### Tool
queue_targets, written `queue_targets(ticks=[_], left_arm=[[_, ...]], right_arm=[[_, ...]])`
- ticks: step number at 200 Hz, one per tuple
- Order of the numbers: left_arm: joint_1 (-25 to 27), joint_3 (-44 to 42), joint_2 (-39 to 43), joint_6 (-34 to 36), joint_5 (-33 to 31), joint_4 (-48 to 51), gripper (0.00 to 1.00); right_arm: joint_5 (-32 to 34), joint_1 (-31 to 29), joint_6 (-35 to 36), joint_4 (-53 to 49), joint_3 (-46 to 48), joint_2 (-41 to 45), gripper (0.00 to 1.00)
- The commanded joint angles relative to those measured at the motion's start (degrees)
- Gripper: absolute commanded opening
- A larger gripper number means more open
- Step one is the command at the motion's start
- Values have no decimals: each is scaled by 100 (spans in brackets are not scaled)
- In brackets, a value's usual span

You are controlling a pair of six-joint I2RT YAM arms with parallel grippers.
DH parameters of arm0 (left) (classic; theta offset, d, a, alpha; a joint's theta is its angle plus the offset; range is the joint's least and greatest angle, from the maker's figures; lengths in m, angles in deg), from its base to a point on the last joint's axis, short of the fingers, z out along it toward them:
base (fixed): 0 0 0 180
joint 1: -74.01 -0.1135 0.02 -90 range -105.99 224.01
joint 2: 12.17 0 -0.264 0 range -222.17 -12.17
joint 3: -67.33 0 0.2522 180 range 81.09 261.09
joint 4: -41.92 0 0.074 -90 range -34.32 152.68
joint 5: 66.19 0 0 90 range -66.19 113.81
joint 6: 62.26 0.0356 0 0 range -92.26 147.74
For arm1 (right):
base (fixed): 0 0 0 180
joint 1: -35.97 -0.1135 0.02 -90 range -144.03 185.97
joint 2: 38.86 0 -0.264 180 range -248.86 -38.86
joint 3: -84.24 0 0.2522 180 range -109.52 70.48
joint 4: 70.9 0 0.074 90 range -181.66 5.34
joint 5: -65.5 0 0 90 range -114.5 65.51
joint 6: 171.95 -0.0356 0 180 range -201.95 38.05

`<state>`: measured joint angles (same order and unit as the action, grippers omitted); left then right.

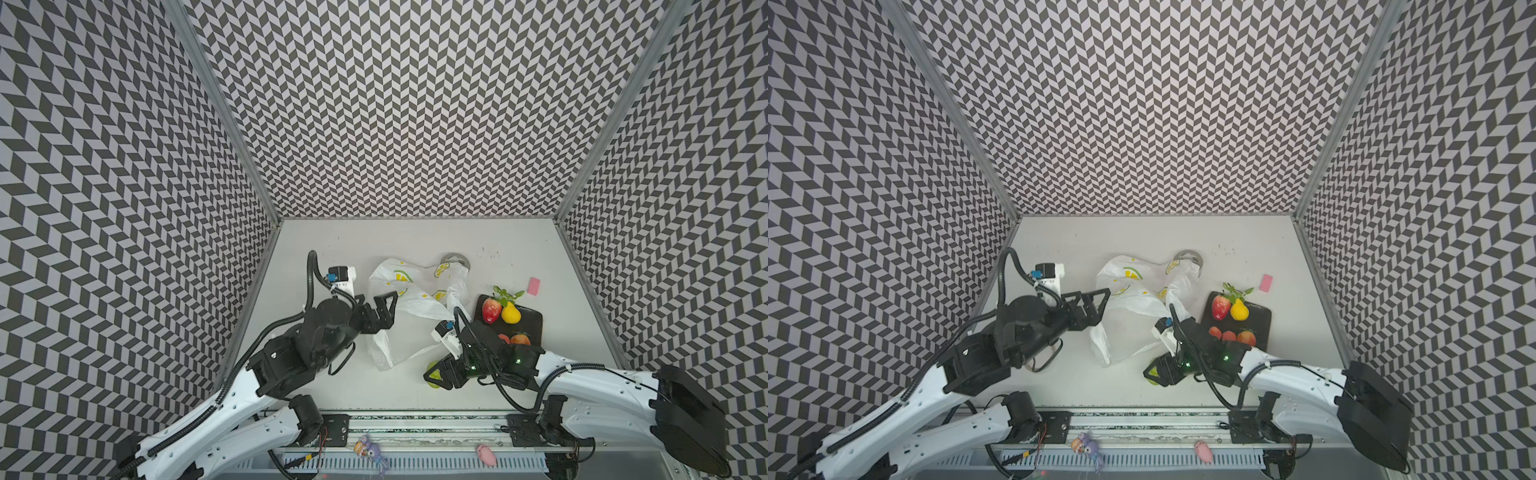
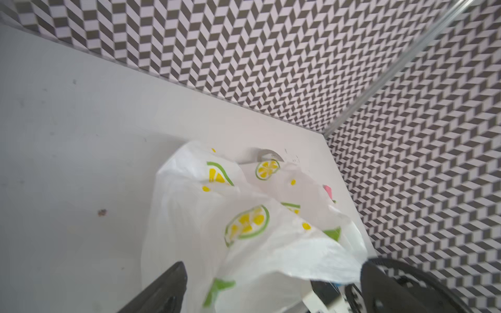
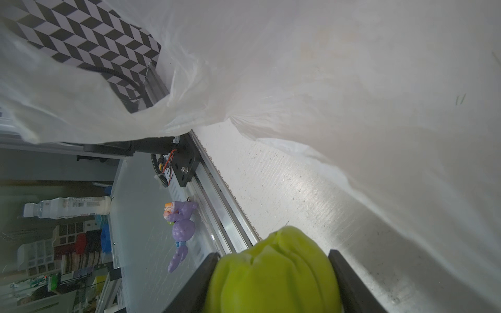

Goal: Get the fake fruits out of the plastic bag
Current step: 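Pull the bag top away with the left gripper while the right holds the pear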

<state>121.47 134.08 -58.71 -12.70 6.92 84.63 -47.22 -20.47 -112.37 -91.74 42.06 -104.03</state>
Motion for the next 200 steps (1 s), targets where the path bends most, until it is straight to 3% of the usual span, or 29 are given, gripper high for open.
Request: queue_targets(ticks=[1,26,42,91,133,148,166,192,200], left_arm=[[-987,169,-683,980,1346,-313,100],[-2304,141,-1869,1181,2899,-960,100],[-2706,255,-2655,1065,3447,-1232,100],[-2882,498,-4451,380,4591,-2228,100],[-2799,337,-5208,5,5181,-2993,100],[-2688,334,-5434,-40,5237,-3150,95],[-2587,325,-5692,-136,5332,-3457,67],[-2579,351,-5983,-372,5467,-3919,10],[-2584,392,-6028,-423,5444,-3981,0]], right_arm=[[-184,22,150,423,75,113,11],[-180,20,222,435,75,112,11],[-162,22,260,435,62,117,11],[-196,21,268,566,103,118,11],[-228,37,256,649,120,129,11],[-259,34,292,655,102,79,11],[-285,30,318,635,76,23,11],[-329,30,355,520,82,30,11],[-361,36,379,470,94,38,11]])
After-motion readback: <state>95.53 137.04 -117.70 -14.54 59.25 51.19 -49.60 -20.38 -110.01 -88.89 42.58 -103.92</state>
